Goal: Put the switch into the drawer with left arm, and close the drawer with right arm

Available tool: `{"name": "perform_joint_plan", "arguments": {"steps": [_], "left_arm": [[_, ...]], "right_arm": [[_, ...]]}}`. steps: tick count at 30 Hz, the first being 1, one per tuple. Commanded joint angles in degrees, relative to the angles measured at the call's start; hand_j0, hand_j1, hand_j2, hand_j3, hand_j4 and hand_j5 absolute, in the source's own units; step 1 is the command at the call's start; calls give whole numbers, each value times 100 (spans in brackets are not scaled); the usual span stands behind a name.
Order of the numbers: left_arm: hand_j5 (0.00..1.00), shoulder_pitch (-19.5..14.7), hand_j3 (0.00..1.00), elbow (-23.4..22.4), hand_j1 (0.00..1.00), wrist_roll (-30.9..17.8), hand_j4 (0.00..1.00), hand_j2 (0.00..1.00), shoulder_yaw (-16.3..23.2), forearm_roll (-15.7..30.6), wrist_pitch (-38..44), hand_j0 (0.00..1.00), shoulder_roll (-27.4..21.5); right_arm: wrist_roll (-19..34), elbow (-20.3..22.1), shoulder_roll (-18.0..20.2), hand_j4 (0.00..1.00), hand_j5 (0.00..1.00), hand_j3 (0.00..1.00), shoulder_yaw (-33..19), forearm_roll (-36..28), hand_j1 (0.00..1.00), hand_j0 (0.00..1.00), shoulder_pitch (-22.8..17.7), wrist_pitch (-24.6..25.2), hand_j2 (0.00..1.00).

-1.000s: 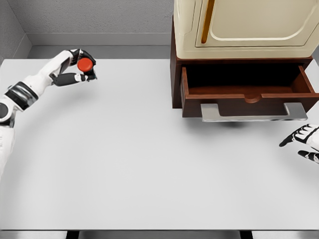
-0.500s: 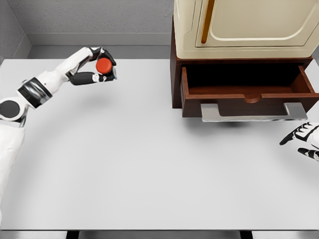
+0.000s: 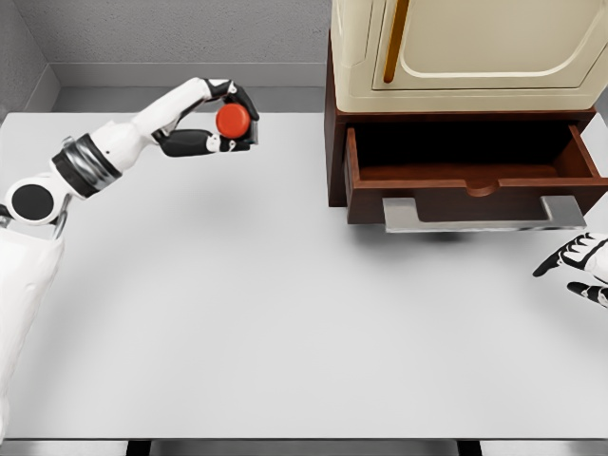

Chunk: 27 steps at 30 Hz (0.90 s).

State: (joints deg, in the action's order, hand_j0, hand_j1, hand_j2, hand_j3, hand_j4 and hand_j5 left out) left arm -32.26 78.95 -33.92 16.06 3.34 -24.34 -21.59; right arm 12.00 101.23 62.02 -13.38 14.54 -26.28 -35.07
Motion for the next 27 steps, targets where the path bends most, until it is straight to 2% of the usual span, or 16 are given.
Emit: {"name": "perform_joint_plan", "arguments": {"steps": [1,6,9,21,27], "left_arm": [[39,0,39,253,39,9,39,39,73,35,17,39,6],[39,-9,39,534,39,26,39,39,108,-545,8,39,226],[39,-26,39,674,39,44,39,39,73,-1160,26,39,524],[38,-97,38,1220,38,70,38,38,64,-2233,26,38,1131],[38,-176,38,1220,38,176,38,38,73,-3252,26,38,1667]], "right_arm": [[-4,2,12,60,60,60,2,-39,60,60,0,7,60],[-4,2,12,60,60,60,2,-39,60,60,0,7,60],[-4,2,12,60,60,60,2,-39,60,60,9,7,60],[-4,-7,20,61,61,61,2,-30,61,61,26,7,61],[-4,-7,20,61,61,61,2,-30,61,61,26,7,61]]}}
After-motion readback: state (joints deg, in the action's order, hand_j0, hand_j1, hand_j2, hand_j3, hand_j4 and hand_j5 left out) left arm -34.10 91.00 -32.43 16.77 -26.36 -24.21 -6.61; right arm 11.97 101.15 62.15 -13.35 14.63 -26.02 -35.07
